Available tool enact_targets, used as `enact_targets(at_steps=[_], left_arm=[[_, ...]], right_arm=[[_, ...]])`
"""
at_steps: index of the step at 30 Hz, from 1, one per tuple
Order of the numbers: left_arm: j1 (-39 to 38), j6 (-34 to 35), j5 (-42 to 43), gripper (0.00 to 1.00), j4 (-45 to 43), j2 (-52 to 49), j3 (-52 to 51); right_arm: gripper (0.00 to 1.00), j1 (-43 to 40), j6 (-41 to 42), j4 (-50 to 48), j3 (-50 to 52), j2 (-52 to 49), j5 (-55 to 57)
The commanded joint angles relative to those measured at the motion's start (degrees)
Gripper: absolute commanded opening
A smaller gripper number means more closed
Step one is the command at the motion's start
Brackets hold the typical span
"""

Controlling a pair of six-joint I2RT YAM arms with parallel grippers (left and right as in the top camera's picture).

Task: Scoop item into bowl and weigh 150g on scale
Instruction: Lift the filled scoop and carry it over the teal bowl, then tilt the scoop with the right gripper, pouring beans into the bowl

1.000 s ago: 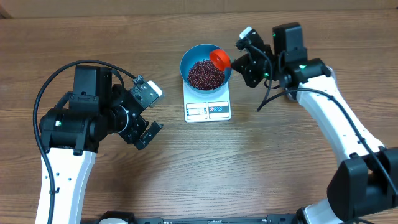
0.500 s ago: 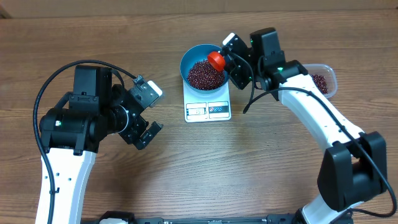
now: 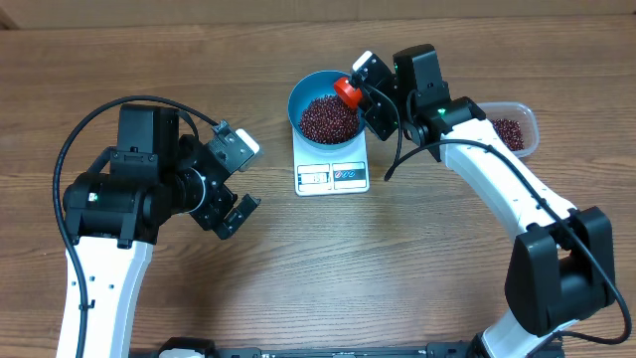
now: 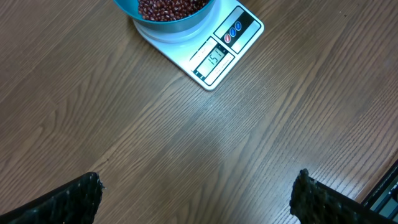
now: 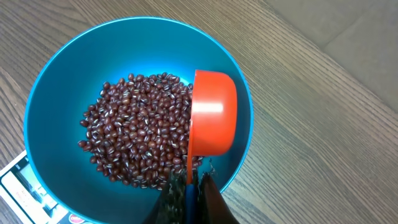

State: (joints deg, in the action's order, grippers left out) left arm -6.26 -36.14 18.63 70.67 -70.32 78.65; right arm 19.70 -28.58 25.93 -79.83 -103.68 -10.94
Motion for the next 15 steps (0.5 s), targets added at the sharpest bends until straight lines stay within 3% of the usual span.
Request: enact_targets(at_steps=[1,15], left_arm=[[-0.1,0.5,0.0,1.00,0.0,-0.1,-0.3],[-0.1,0.5,0.0,1.00,0.0,-0.1,-0.3]], right_arm=[[0.04,0.5,-0.3,-0.4,-0.8,-0.4,0.6],[0.04,2.5,-0.2,0.9,-0.7,-1.9,0.6]])
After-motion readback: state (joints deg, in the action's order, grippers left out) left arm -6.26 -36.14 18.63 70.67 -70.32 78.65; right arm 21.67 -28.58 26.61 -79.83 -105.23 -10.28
